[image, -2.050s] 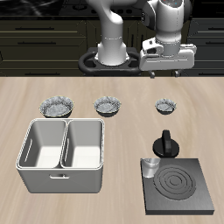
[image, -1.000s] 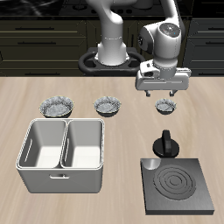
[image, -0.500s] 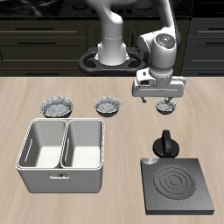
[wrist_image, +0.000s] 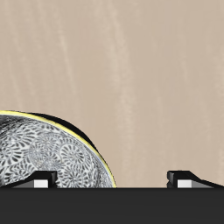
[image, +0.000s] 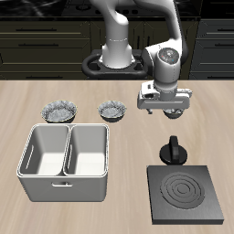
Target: Place the smallest bowl inside the right compartment of the bowl drainer
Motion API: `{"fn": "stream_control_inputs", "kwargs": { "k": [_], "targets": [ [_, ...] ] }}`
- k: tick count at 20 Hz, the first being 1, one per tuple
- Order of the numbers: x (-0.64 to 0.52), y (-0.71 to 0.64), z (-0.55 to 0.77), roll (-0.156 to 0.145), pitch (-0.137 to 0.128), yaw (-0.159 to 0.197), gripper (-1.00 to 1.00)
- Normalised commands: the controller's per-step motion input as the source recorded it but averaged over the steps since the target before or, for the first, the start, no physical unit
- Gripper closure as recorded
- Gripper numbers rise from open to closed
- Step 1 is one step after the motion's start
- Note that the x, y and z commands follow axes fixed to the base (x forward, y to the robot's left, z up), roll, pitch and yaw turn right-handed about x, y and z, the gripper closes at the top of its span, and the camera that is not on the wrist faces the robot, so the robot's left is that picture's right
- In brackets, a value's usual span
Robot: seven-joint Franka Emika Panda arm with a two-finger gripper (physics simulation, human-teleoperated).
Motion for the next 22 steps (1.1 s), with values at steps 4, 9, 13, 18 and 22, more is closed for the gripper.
{"fn": "stream_control_inputs", "kwargs": {
  "k": [4,9,13,18,22],
  "targets": [
    [0.00,-0.01,-0.30,0.018,0.053,0.010,1.00],
    [-0.02,-0.02,0.09,0.013,-0.018,-0.003,1.00],
    [0.04,-0.12,0.17,0.021,0.006,-0.031,1.00],
    [0.11,-0.16,0.20,-0.019,-0.026,0.001,1.00],
    [0.16,-0.22,0.30,-0.015,-0.017,-0.006,1.00]
  ]
}}
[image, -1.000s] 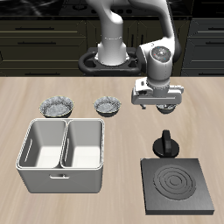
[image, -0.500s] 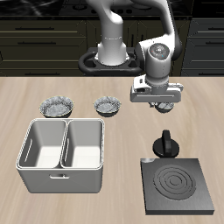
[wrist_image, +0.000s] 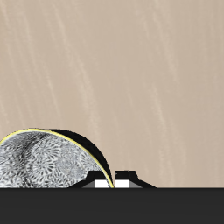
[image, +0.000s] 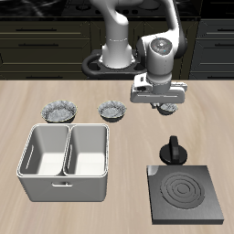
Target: Place the smallest bowl inside the right compartment of the bowl drainer
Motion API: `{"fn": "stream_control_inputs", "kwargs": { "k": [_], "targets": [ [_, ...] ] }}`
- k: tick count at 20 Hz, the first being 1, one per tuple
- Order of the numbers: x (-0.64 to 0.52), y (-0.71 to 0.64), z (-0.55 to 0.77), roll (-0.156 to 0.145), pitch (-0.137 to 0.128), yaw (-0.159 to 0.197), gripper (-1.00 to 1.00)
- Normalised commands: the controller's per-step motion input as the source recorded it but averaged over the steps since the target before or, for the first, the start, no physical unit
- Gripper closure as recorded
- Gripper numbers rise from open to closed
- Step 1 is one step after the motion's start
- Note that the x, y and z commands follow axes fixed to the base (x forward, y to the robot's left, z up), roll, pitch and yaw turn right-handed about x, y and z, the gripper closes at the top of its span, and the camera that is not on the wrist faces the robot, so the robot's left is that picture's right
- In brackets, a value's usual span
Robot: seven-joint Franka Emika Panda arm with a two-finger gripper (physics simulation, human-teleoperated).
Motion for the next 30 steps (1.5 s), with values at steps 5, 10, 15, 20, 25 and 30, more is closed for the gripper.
{"fn": "stream_control_inputs", "kwargs": {
  "k": [5,10,15,20,25,30],
  "targets": [
    [0.05,-0.22,0.48,-0.012,-0.054,0.007,1.00],
    [-0.04,-0.10,0.49,0.019,-0.068,-0.011,1.00],
    [0.05,-0.15,0.40,-0.007,-0.059,0.002,1.00],
    [0.06,-0.19,0.42,0.001,-0.038,0.001,1.00],
    [-0.06,-0.17,0.54,-0.015,-0.070,-0.028,1.00],
    [-0.01,-0.01,0.32,0.033,-0.018,0.001,1.00]
  ]
}}
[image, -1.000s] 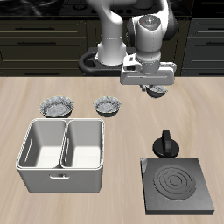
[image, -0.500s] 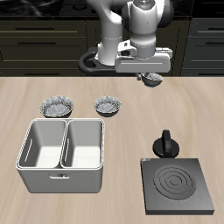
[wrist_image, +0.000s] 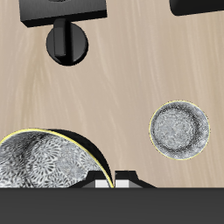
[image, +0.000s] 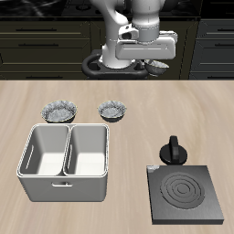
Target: Place the smallest bowl inside the right compartment of the bowl drainer
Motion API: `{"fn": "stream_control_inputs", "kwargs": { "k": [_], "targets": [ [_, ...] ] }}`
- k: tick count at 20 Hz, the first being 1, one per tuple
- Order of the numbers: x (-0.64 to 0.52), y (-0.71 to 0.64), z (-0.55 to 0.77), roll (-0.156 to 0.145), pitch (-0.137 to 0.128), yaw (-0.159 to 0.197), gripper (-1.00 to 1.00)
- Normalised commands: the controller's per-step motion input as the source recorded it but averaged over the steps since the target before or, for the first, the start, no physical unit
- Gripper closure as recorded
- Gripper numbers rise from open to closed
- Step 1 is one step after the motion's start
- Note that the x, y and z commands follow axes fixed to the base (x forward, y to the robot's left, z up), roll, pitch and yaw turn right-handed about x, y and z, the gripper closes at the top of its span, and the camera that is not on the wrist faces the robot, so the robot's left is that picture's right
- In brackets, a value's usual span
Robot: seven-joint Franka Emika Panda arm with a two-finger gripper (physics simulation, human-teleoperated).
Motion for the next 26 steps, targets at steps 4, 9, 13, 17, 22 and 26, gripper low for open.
{"fn": "stream_control_inputs", "kwargs": {
  "k": [4,9,13,17,22,26],
  "targets": [
    [0.11,-0.30,0.33,-0.005,0.002,-0.020,1.00],
    [0.21,-0.54,0.55,0.009,0.019,-0.056,1.00],
    [0.22,-0.62,0.57,-0.040,-0.037,0.001,1.00],
    [0.20,-0.37,0.26,0.002,0.032,-0.009,1.00],
    [0.38,-0.53,0.24,0.004,0.040,0.039,1.00],
    [0.34,-0.53,0.11,-0.009,0.015,0.030,1.00]
  ]
}}
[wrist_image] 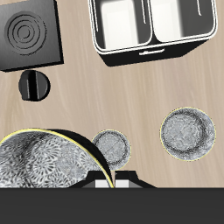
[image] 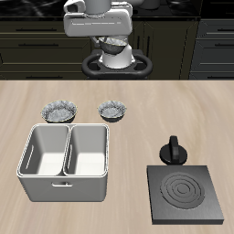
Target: Place the smallest bowl inside the right compartment of the bowl drainer
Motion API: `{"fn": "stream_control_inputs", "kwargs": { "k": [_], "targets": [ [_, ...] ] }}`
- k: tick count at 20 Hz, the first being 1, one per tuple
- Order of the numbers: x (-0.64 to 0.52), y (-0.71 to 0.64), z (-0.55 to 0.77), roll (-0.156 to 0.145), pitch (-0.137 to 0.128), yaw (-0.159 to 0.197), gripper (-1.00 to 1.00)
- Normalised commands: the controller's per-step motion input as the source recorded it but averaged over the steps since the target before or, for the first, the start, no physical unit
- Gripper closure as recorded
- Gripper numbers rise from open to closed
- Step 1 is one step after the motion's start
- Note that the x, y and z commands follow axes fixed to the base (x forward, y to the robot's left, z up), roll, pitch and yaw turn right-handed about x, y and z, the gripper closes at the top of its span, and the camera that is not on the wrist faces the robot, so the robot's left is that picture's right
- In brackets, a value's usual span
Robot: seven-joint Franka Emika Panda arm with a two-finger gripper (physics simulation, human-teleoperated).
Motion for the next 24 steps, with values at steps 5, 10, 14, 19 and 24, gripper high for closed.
{"fn": "stream_control_inputs", "kwargs": {
  "k": [5,10,14,19,24],
  "targets": [
    [0.25,-0.41,0.25,-0.023,-0.042,0.039,1.00],
    [0.34,-0.47,0.17,-0.054,0.019,0.048,1.00],
    [0.25,-0.40,0.17,-0.041,-0.006,-0.004,1.00],
    [0.35,-0.45,0.18,-0.055,0.005,-0.023,1.00],
    [0.34,-0.32,0.12,-0.033,0.011,-0.025,1.00]
  ]
}}
